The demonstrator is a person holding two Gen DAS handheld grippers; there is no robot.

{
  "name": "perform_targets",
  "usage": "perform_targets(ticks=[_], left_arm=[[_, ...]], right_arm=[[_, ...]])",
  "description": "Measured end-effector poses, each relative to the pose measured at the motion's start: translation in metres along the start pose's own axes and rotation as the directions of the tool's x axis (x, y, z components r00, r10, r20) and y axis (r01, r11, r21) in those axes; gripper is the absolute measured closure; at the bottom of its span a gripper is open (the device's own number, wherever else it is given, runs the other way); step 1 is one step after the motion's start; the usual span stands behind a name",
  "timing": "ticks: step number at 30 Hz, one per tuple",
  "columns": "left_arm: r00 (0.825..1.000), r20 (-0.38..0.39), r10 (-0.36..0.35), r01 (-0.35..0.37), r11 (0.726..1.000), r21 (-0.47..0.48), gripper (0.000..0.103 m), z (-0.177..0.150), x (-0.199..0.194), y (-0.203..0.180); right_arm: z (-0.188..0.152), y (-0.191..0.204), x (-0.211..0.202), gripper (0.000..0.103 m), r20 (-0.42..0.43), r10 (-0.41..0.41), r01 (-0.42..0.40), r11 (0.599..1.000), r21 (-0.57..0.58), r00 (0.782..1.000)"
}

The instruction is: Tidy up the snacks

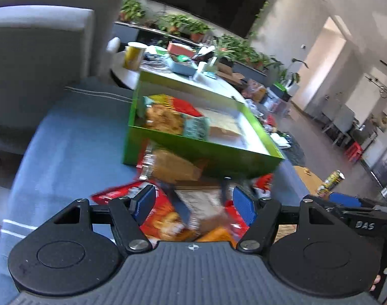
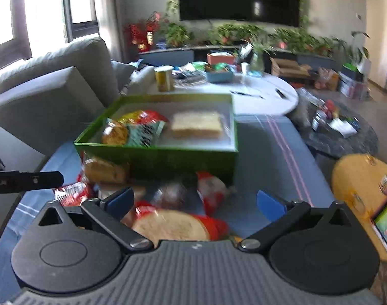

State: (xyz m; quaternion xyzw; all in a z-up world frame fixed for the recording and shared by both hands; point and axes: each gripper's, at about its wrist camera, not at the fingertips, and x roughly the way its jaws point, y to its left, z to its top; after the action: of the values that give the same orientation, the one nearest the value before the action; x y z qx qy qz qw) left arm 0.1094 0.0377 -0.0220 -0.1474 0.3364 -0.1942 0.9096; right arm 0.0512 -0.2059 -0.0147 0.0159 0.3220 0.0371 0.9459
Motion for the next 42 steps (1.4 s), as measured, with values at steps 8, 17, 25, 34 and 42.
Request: perform_targets(ticks=[8,17,25,34,42], left_arm=[[0.992,-0.067,-0.108,0.112,0.993,0.047,0.039,-0.020,0.013,-0.045],[0.965,-0.163,-0.206,0.212,0.977,0.019,0.047,-0.042,0.034,-0.067],[0.958,-0.192,-0.213,0.217,0.976,-0.001,0.058,-0.052,0.050,-0.066],[0.965,-0.206,-0.162,0.156,0.987,-0.044,0.070,-0.061,0.053,-0.050],[0.954,-0.205,-0.219,0.211,0.976,-0.058,0.070,-0.066,0.068,-0.050]], right_arm=[[-0.021,-0.031,-0.005,0.000,-0.025,-0.010,0.014,0.990,0.139,1.000],[-0.040,-0.034,-0.002,0.000,-0.087,0.089,-0.066,0.970,0.233,0.992],[-0.055,-0.033,0.010,0.000,-0.113,0.188,-0.147,0.944,0.294,0.976],[-0.064,-0.025,0.008,0.000,-0.099,0.195,-0.165,0.954,0.252,0.976],[-0.068,-0.027,0.011,0.000,-0.108,0.207,-0.175,0.953,0.248,0.972]])
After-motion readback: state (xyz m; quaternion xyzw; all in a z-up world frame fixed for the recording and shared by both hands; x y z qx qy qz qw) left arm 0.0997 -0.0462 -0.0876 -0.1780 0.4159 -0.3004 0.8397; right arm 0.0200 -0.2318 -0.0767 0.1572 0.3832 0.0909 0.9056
